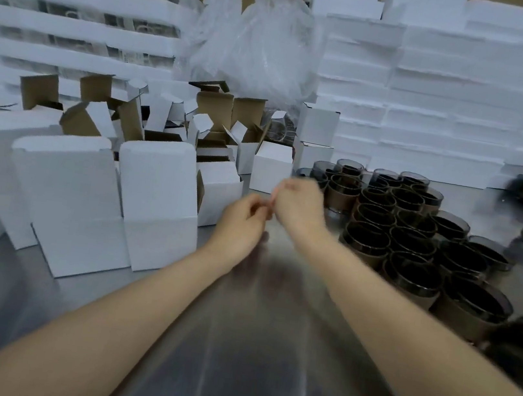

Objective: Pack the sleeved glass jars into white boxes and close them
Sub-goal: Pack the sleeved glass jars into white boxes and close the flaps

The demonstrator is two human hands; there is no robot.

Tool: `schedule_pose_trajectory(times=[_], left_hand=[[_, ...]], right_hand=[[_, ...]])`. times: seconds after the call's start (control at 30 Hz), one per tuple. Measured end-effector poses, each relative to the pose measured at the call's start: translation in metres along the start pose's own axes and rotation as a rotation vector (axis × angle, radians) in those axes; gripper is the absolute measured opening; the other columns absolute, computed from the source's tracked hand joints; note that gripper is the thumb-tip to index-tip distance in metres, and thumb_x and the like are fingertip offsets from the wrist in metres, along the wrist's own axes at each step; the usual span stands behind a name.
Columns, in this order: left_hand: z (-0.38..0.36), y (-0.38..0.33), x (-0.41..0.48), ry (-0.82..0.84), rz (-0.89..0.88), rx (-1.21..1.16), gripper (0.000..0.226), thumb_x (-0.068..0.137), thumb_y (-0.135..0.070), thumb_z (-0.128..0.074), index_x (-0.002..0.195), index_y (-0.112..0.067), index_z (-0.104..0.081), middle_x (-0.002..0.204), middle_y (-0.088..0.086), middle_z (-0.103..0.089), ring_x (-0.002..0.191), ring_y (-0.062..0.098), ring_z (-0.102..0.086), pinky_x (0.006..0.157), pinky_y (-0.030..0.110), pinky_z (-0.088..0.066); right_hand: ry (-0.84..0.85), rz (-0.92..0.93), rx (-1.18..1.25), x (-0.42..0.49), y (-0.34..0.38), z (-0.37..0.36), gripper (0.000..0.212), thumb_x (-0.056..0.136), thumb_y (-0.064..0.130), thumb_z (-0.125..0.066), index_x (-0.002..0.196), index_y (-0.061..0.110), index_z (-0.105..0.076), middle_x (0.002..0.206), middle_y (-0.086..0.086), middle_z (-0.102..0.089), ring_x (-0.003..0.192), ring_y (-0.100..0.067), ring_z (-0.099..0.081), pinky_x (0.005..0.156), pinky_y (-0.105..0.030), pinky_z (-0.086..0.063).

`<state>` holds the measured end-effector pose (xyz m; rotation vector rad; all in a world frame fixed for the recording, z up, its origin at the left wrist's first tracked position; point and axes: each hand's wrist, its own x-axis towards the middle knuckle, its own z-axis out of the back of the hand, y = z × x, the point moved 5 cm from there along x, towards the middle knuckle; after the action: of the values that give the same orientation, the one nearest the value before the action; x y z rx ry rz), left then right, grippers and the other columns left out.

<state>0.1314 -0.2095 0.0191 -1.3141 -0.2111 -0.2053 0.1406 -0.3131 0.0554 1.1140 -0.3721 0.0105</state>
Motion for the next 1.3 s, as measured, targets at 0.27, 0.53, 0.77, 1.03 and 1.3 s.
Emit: schedule_pose_trajectory(times=[0.27, 0.53, 0.77, 1.03, 1.3], left_hand=[[0.003, -0.002, -0.003, -0.003, -0.010, 0.044, 0.033, 0.093, -0.002, -0.044, 0.091, -0.031, -0.059, 0.092, -0.012, -0.064, 0.077, -0.006, -0.061, 0.063, 0.005, -0.046], [-0.001, 0.004, 0.003, -0.002, -0.004, 0.046, 0.025, 0.094, -0.001, -0.045, 0.106, -0.023, -0.052, 0.102, -0.005, -0.062, 0.099, 0.009, -0.059, 0.077, 0.009, -0.043], [-0.003, 0.003, 0.006, 0.062, -0.026, 0.147, 0.055, 0.096, -0.008, -0.047, 0.146, -0.015, -0.026, 0.107, -0.006, -0.060, 0.090, -0.001, -0.056, 0.074, 0.005, -0.041], [-0.001, -0.015, -0.010, -0.024, -0.084, 0.106, 0.057, 0.104, -0.034, -0.031, 0.152, -0.025, -0.002, 0.101, -0.008, -0.060, 0.078, -0.005, -0.057, 0.057, 0.002, -0.043], [0.008, -0.019, -0.021, -0.144, -0.191, 0.111, 0.047, 0.089, -0.056, -0.050, 0.121, -0.028, -0.031, 0.063, 0.004, -0.063, 0.052, 0.009, -0.057, 0.050, 0.020, -0.043]], right_hand=[[-0.013, 0.013, -0.058, -0.008, -0.024, -0.011, 0.022, 0.081, -0.003, -0.045, 0.068, 0.005, -0.061, 0.070, -0.007, -0.060, 0.071, -0.019, -0.056, 0.063, -0.023, -0.038], [-0.178, 0.064, -0.241, 0.052, -0.029, -0.016, 0.065, 0.097, 0.017, -0.043, 0.152, 0.012, -0.008, 0.089, -0.017, -0.064, 0.076, -0.030, -0.061, 0.067, -0.038, -0.048], [-0.210, 0.161, -0.200, 0.063, -0.032, -0.018, 0.031, 0.093, 0.017, -0.058, 0.123, 0.011, -0.050, 0.082, -0.011, -0.063, 0.081, -0.028, -0.061, 0.071, -0.035, -0.048], [-0.287, 0.558, -0.207, 0.001, -0.003, -0.006, 0.009, 0.082, 0.023, -0.071, 0.086, 0.016, -0.067, 0.104, -0.003, -0.053, 0.097, -0.014, -0.046, 0.079, -0.032, -0.043], [-0.179, 0.517, -0.064, -0.049, -0.002, 0.020, 0.005, 0.086, 0.010, -0.066, 0.090, 0.006, -0.067, 0.116, -0.007, -0.053, 0.117, -0.020, -0.040, 0.101, -0.025, -0.032]])
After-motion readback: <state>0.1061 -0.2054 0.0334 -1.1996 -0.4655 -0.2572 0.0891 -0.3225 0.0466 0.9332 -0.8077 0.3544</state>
